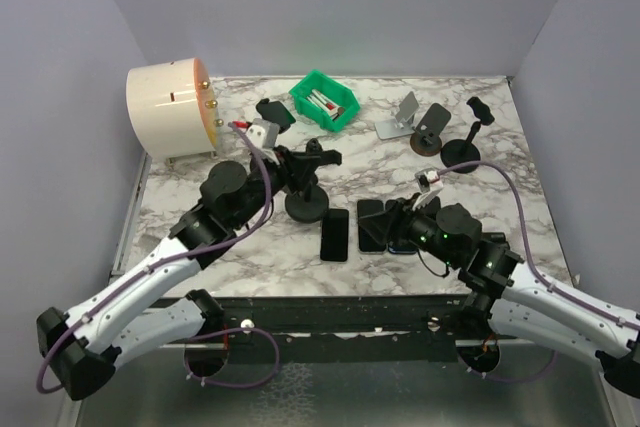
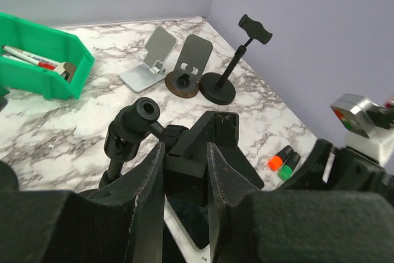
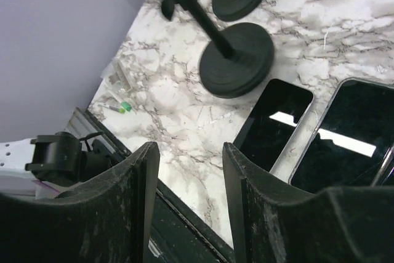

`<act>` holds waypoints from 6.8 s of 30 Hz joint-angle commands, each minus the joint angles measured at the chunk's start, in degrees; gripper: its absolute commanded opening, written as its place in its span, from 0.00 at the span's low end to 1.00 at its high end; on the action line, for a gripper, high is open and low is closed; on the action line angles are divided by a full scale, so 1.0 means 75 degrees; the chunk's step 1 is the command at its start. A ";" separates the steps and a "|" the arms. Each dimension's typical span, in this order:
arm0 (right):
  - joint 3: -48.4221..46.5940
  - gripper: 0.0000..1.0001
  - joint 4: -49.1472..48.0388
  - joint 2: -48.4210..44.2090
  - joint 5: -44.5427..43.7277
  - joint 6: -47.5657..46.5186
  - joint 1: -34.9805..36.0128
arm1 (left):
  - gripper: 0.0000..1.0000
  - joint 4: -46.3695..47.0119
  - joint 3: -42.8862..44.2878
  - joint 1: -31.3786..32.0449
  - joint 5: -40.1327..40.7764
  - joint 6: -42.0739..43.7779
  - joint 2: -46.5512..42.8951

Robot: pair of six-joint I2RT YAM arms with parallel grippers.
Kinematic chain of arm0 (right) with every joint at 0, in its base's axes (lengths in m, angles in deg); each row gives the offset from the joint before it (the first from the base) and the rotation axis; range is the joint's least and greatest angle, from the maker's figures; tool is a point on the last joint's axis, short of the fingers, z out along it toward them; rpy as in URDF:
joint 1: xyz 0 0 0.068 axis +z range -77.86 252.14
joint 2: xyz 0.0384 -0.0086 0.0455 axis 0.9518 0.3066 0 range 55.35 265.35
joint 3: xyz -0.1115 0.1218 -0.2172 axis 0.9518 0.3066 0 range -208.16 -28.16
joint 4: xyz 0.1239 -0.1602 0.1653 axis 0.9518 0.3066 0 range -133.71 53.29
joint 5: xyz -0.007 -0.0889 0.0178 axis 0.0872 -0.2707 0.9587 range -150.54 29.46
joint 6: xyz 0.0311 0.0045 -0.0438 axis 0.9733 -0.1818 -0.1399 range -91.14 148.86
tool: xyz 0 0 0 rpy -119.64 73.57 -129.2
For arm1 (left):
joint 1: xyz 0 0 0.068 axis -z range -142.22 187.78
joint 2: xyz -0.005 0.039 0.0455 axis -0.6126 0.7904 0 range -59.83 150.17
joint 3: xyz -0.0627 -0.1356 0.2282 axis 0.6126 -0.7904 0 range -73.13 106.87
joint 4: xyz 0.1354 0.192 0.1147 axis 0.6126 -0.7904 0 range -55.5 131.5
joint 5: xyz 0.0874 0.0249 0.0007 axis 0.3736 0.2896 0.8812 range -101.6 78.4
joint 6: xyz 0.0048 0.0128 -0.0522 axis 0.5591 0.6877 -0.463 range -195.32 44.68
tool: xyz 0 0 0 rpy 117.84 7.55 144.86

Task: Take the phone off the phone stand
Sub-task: Pick up the phone stand at the center of the board, then place the phone stand at the center of the board, then pick up the phone stand with the phone at the center of the board, then remove the phone from the phone stand.

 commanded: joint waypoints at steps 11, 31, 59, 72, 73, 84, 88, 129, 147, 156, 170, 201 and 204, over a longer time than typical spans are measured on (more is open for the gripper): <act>0.0427 0.50 0.1209 -0.1928 -0.0154 -0.0443 -0.0019 | 0.00 0.3200 0.2527 -0.0006 -0.0123 -0.0339 0.3814; 0.0135 0.49 0.2254 -0.3763 -0.1172 -0.0621 -0.0024 | 0.00 0.4009 0.5416 -0.0204 -0.0398 -0.0364 0.7789; 0.0245 0.49 0.2487 -0.3910 -0.1329 -0.0405 -0.0025 | 0.30 0.4003 0.4550 -0.0274 -0.1056 -0.0365 0.7446; 0.0094 0.49 0.2671 -0.3904 -0.1380 -0.0330 -0.0023 | 0.77 0.3991 0.3938 -0.0271 -0.1012 -0.0035 0.6132; 0.0111 0.49 0.2684 -0.3908 -0.1388 -0.0323 -0.0025 | 0.79 0.3991 0.3734 -0.0275 -0.0939 0.0102 0.5803; 0.0541 0.49 0.2049 -0.3670 -0.1550 -0.0257 -0.0024 | 0.99 0.2092 0.1133 -0.0274 0.2604 0.0467 0.1652; 0.0631 0.49 0.1527 -0.3208 -0.1488 -0.0205 -0.0016 | 0.99 0.1052 0.0682 -0.0280 0.4025 -0.0372 0.0892; 0.0190 0.48 0.1684 -0.2632 -0.1282 -0.0088 -0.0024 | 0.18 -0.0913 0.2459 -0.1892 0.4059 -0.2103 0.3970; 0.0096 0.48 0.2011 -0.2868 -0.1222 -0.0083 -0.0018 | 0.31 -0.0889 0.2399 -0.2007 0.3589 -0.1676 0.3999; 0.0020 0.48 0.2047 -0.2889 -0.1204 -0.0134 -0.0016 | 0.02 -0.0621 0.2079 -0.2009 0.3485 -0.1466 0.3860; -0.0471 0.49 0.1784 -0.2448 -0.1202 -0.1287 -0.0022 | 0.00 -0.1307 0.2054 -0.2009 0.1435 -0.0356 0.1463; -0.0630 0.57 -0.0269 -0.0101 0.2360 -0.3461 -0.0015 | 0.00 -0.0669 -0.0477 -0.2009 -0.3195 -0.1317 -0.1069; -0.1079 0.66 -0.0038 0.0376 0.1984 -0.3710 -0.0018 | 0.00 -0.0806 -0.0496 -0.2009 -0.3194 -0.1248 -0.1132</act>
